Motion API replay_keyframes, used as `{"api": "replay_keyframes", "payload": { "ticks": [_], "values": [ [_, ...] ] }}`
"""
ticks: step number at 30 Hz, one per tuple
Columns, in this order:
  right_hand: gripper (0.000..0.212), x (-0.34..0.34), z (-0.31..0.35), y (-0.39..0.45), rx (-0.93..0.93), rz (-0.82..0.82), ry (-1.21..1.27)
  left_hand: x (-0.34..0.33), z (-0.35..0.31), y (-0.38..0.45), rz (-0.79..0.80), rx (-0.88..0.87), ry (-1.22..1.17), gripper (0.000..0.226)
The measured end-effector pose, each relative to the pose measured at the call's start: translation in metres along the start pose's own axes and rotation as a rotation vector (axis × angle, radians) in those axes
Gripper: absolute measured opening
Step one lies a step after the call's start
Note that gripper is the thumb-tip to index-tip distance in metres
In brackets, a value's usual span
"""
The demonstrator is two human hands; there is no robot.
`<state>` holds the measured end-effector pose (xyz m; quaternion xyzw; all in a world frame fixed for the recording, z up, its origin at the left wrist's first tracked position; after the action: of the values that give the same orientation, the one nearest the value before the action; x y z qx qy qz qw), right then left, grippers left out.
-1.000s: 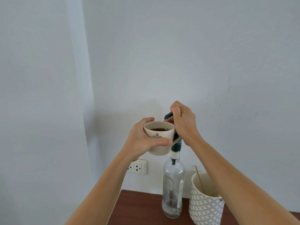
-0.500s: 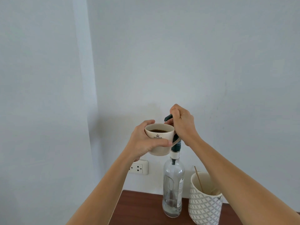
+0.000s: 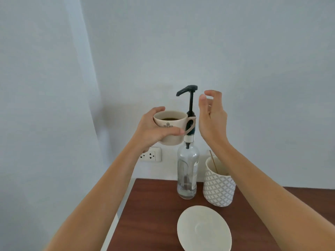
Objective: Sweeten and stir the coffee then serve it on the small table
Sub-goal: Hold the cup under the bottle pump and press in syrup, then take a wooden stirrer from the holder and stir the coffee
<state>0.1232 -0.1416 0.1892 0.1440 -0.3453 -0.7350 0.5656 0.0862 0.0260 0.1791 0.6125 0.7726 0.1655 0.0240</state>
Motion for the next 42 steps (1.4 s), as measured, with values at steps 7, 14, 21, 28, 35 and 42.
{"api": "replay_keyframes", "payload": {
  "ticks": [7, 14, 21, 28, 35, 42],
  "values": [
    [0.036, 0.009, -0.047, -0.074, -0.207, 0.185, 0.04, -0.025, 0.034, -0.037, 0.038, -0.006, -0.019, 0.119],
    [0.037, 0.036, -0.088, -0.132, -0.327, 0.245, 0.053, -0.059, 0.095, -0.082, 0.099, 0.024, -0.02, 0.112],
    [0.027, 0.054, -0.137, -0.186, -0.545, 0.292, 0.019, -0.092, 0.158, -0.125, 0.143, 0.001, 0.05, 0.094],
    [0.027, 0.06, -0.153, -0.213, -0.61, 0.284, -0.016, -0.107, 0.188, -0.145, 0.175, -0.011, 0.117, 0.104],
    [0.027, 0.062, -0.158, -0.224, -0.602, 0.287, 0.018, -0.111, 0.199, -0.151, 0.214, 0.002, 0.095, 0.108],
    [0.027, 0.067, -0.16, -0.224, -0.59, 0.307, 0.015, -0.11, 0.201, -0.152, 0.243, 0.016, 0.071, 0.113]
  ]
}}
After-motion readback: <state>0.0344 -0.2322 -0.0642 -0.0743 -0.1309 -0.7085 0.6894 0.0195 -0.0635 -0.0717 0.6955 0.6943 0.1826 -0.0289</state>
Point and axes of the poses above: each hand's wrist, its own y-axis towards the middle knuckle, its own x-axis out of the back of the hand, z = x × y, the point moved 1 cm from there along y, towards the middle knuckle, and after that the axes turned 6 degrees about -y, right-handed, at the moved point
